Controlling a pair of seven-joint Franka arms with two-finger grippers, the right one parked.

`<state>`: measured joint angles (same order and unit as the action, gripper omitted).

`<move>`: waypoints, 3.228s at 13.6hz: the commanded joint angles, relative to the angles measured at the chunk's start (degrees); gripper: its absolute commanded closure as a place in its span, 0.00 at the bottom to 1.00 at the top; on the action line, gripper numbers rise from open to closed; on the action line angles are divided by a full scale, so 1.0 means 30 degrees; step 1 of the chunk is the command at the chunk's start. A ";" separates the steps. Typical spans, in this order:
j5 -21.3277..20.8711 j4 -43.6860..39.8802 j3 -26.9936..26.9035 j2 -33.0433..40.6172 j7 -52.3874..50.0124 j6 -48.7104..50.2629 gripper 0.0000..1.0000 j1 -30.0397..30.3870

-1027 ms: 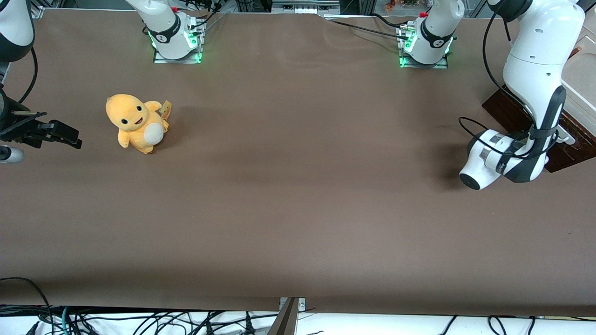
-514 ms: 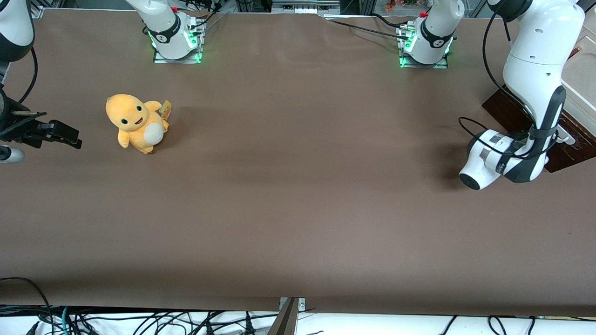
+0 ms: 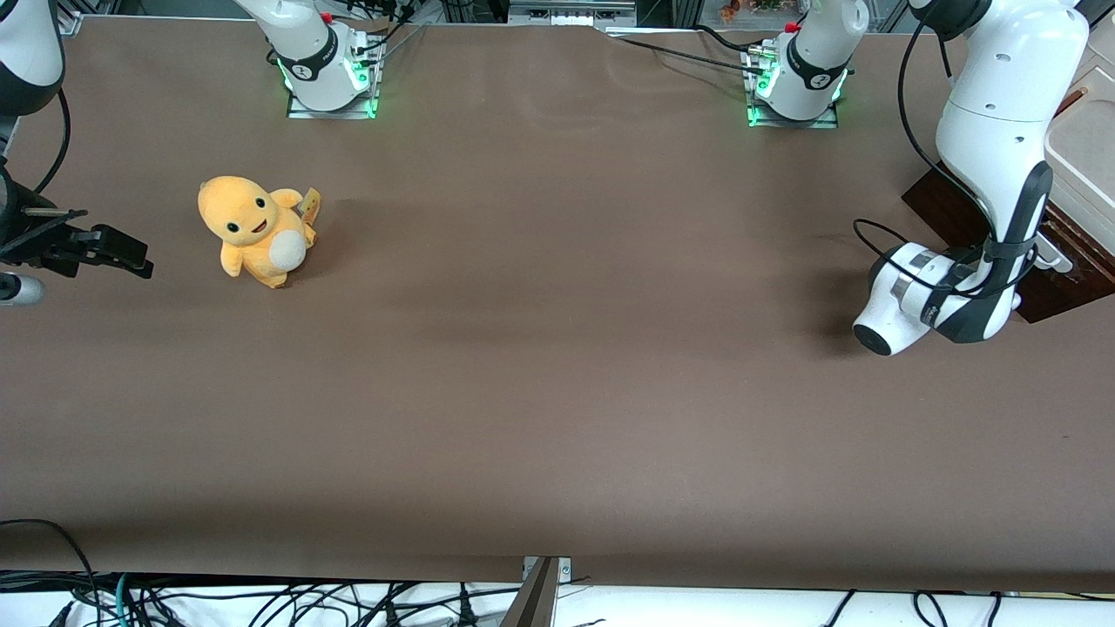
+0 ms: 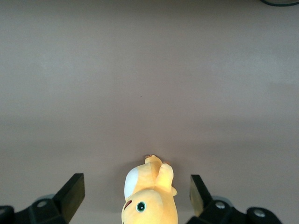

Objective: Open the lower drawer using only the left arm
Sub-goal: 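Pull the handle outward with the left gripper, sliding the drawer open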

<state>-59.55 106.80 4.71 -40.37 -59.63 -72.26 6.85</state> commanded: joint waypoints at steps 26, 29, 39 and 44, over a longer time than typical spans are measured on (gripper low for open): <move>-0.0130 -0.1057 0.0131 -0.0078 0.0453 0.0766 0.88 -0.1699; -0.0130 -0.1292 0.0131 -0.0224 0.0453 0.0766 0.88 -0.1962; 0.0133 -0.1409 0.0160 -0.0517 0.0424 0.0766 0.91 -0.2285; 0.0193 -0.1644 0.0160 -0.0547 0.0424 0.0766 0.91 -0.2549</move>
<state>-59.50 103.77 5.47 -41.41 -59.71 -72.00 0.34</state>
